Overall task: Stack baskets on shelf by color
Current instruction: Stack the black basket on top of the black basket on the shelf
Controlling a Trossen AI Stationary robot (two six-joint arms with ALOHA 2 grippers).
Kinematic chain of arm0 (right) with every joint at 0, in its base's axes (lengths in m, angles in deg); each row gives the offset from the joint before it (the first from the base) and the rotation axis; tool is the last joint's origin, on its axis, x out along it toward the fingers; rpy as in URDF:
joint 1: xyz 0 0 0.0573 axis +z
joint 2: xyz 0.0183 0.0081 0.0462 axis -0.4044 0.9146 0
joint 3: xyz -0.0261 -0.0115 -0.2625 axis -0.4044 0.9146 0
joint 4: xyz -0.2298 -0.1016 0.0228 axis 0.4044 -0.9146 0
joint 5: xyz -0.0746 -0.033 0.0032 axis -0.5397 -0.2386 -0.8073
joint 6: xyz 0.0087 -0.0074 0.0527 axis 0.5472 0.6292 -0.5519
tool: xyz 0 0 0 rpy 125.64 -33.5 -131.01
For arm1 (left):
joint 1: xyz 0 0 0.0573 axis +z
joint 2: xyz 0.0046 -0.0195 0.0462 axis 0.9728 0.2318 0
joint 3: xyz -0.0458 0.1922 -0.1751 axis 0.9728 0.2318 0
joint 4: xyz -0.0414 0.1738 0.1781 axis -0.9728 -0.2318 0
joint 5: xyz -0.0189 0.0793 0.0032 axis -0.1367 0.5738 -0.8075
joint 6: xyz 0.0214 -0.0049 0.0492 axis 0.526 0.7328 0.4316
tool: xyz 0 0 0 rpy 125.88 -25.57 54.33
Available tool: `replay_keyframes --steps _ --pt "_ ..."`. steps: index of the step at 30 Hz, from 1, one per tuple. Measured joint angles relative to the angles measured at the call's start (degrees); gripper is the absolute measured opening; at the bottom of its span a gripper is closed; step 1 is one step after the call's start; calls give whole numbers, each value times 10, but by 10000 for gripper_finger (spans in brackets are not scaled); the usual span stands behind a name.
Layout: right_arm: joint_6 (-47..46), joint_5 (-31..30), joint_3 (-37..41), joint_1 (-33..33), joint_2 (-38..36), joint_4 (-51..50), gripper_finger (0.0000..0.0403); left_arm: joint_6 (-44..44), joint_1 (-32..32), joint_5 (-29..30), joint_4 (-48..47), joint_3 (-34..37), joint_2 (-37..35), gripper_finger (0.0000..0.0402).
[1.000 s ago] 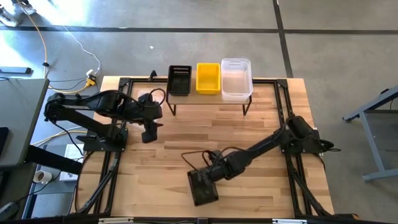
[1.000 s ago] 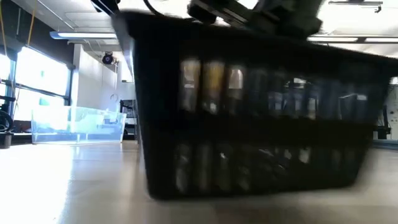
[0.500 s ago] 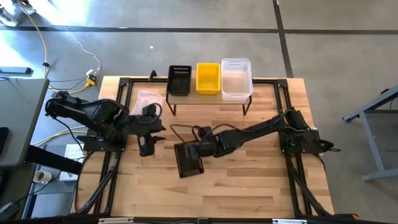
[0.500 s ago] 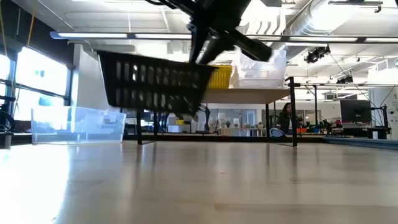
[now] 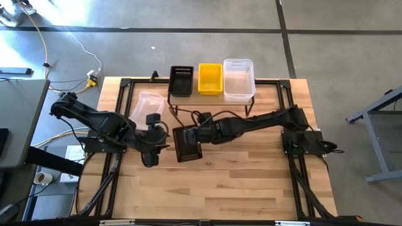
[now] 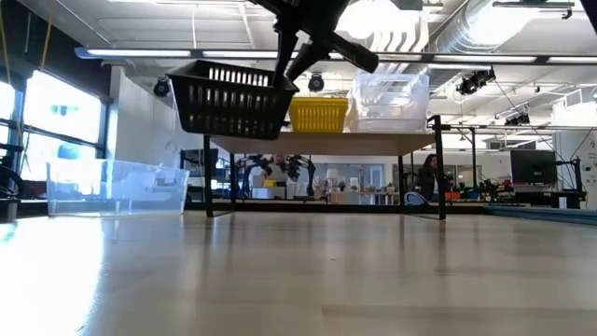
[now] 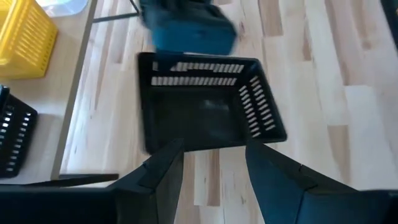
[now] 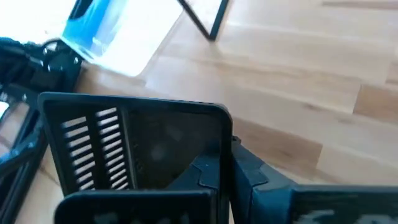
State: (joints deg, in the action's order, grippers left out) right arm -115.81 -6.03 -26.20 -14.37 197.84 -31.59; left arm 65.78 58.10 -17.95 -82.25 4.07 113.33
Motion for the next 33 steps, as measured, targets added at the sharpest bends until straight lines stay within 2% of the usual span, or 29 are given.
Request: replay_keyframes --steps 7,18,33 --pt "4 -2 -1 -23 0 2 0 27 -20 30 0 0 40 163" --pt "14 3 -1 -28 0 9 0 65 -50 40 0 0 95 163" --pt "14 -6 -1 -28 0 90 0 70 -81 69 0 0 140 163"
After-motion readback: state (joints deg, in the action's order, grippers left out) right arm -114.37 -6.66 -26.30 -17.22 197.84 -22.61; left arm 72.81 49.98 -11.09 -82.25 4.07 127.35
